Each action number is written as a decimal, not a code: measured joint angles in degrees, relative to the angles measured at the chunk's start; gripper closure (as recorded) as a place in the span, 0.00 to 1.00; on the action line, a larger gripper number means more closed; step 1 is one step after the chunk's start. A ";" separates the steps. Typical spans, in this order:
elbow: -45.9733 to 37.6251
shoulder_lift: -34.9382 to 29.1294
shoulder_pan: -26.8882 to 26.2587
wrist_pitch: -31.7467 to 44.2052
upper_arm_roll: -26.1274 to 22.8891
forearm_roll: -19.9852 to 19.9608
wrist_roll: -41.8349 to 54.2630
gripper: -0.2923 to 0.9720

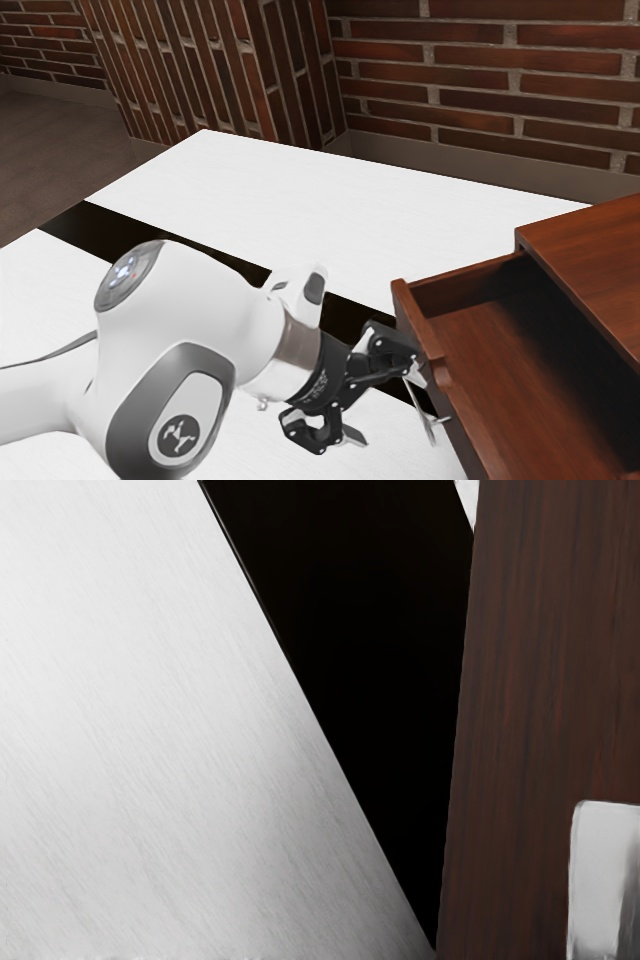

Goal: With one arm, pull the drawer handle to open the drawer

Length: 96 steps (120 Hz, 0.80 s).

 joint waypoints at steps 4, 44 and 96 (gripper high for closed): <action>-0.33 -0.51 -0.04 -0.26 0.40 0.04 -0.01 0.23; -3.43 -4.22 -0.80 -3.51 2.67 6.81 -1.01 0.23; -4.36 -6.64 -1.11 -5.24 3.28 6.85 -0.36 0.23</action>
